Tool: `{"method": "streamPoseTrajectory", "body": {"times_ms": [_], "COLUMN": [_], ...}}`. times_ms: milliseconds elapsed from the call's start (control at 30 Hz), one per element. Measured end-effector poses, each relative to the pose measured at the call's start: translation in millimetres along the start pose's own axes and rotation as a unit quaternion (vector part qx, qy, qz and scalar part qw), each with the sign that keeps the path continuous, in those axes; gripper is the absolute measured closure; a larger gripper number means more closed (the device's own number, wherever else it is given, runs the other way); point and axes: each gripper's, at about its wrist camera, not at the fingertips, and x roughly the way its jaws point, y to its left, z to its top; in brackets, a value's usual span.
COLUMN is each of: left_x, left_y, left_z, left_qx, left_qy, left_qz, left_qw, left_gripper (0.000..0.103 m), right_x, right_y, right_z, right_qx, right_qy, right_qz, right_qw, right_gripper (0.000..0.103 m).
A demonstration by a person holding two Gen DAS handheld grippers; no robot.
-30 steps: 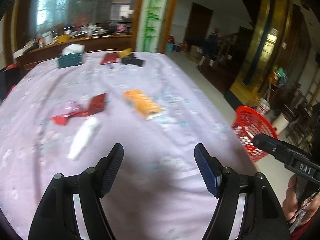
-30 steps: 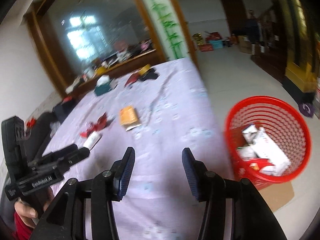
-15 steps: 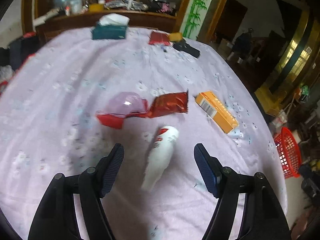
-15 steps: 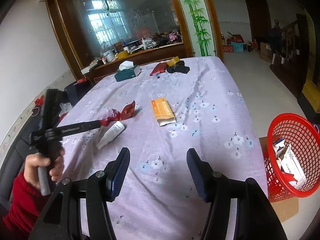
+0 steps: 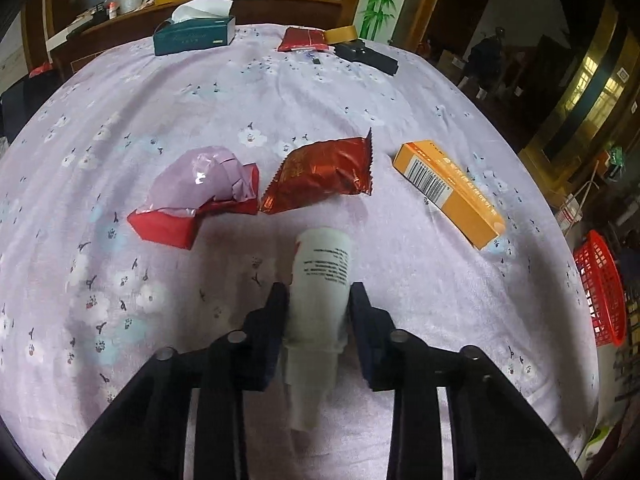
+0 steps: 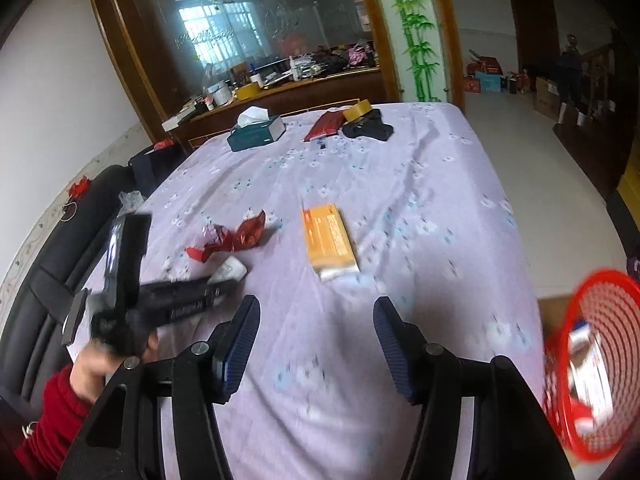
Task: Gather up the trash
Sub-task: 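Grasp the white bottle with the left tool while the right tool grasps the orange medicine box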
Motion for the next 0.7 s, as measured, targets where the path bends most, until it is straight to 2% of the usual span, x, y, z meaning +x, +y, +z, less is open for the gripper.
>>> {"method": "streamPoseTrajectory", "body": {"times_ms": [167,300,433,600,633,700], "left_x": [-11,-31,-42,-34,-32,-29], "left_y": [3,1,-3,-2,-1,-1], "left_z": [-11,-25,-35,-31,-30,-27], "left_qx": [-0.009,-0.014,-0.011,-0.013,-0.016,-0.017], "left_qy": [-0.009,-0.026,-0.034,-0.024,-0.022,-0.021], "left_qz": [-0.005,-0.012,-0.02,-0.018,-0.019,-0.018], "left_qw": [0.9999,0.9995,0.9992,0.9995,0.9995,0.9995], "left_gripper": [0.074,0.074,0.074,0.074,0.074,0.074], "right_x": [58,112,141,162,165,166], "right_y": [4,-2,-9,-2,0,3], "right_z": [29,44,50,51,49,47], "right_qx": [-0.026,-0.039,-0.034,-0.043,-0.048,-0.054], "right_qy": [0.038,0.069,0.085,0.101,0.106,0.106], "right_qz": [0.004,-0.018,-0.021,-0.031,-0.038,-0.048], "right_qw": [0.999,0.997,0.996,0.993,0.992,0.992], "right_gripper": [0.037,0.037,0.037,0.037,0.039,0.052]}}
